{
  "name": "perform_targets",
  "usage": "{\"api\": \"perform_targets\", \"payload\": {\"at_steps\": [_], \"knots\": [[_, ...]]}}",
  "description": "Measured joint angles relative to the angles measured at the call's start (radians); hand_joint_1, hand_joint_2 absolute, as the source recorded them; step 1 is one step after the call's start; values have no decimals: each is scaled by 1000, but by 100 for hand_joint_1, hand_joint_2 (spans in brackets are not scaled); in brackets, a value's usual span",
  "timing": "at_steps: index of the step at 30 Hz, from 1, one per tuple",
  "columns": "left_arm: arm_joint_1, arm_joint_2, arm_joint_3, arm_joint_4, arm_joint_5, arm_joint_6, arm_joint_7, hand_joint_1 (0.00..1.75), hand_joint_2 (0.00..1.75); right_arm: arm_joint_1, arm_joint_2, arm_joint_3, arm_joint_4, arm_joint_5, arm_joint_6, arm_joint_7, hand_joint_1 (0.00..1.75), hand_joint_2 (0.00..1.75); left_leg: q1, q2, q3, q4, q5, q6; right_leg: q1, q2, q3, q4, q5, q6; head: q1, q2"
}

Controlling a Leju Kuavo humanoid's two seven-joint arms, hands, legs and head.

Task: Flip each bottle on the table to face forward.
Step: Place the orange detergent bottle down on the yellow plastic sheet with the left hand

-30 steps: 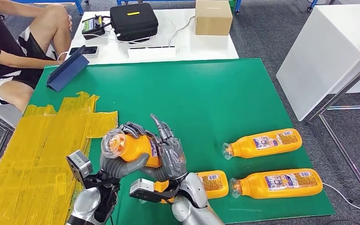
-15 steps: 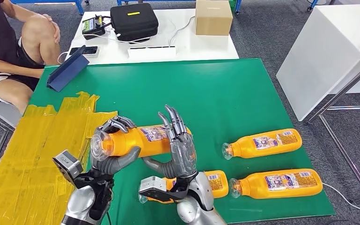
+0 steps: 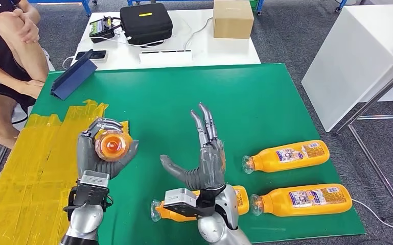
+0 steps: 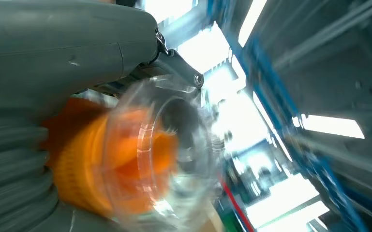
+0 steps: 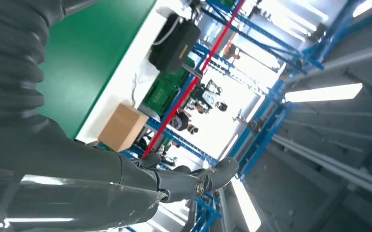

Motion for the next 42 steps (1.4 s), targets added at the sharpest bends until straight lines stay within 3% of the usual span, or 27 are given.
{"api": "perform_targets", "payload": {"at_steps": [7,16,20,24,26,32,42], "knots": [[-5,4,87,-13,-459,194,90,175,175,8,0,-9,-68,-3,16,8,0,175,0,0,0,0,0,0,0,0,0,0,0,0,0,0],[-39,-47,292,12,-813,214,105,175,175,13,0,-14,-102,-11,16,17,0,175,0,0,0,0,0,0,0,0,0,0,0,0,0,0],[-52,-38,331,24,-975,214,234,175,175,14,-1,-16,-113,-19,12,18,0,175,0,0,0,0,0,0,0,0,-1,0,0,0,0,0],[-72,58,255,91,-1017,214,521,175,175,17,-6,-19,-128,-40,15,8,0,175,0,1,0,0,0,0,0,0,-1,0,0,0,0,0],[-82,112,185,130,-1018,214,616,175,175,18,-9,-20,-134,-46,18,1,0,175,1,0,0,0,0,0,0,0,-1,0,0,0,0,0],[-94,185,86,182,-1018,214,635,175,175,19,-12,-21,-139,-48,19,0,0,175,1,1,0,0,0,-1,0,0,-1,0,0,0,0,0],[-107,224,47,211,-1018,214,637,175,175,19,-14,-21,-144,-48,19,0,0,175,0,1,0,0,0,-1,0,0,-1,0,0,0,0,0]]}}
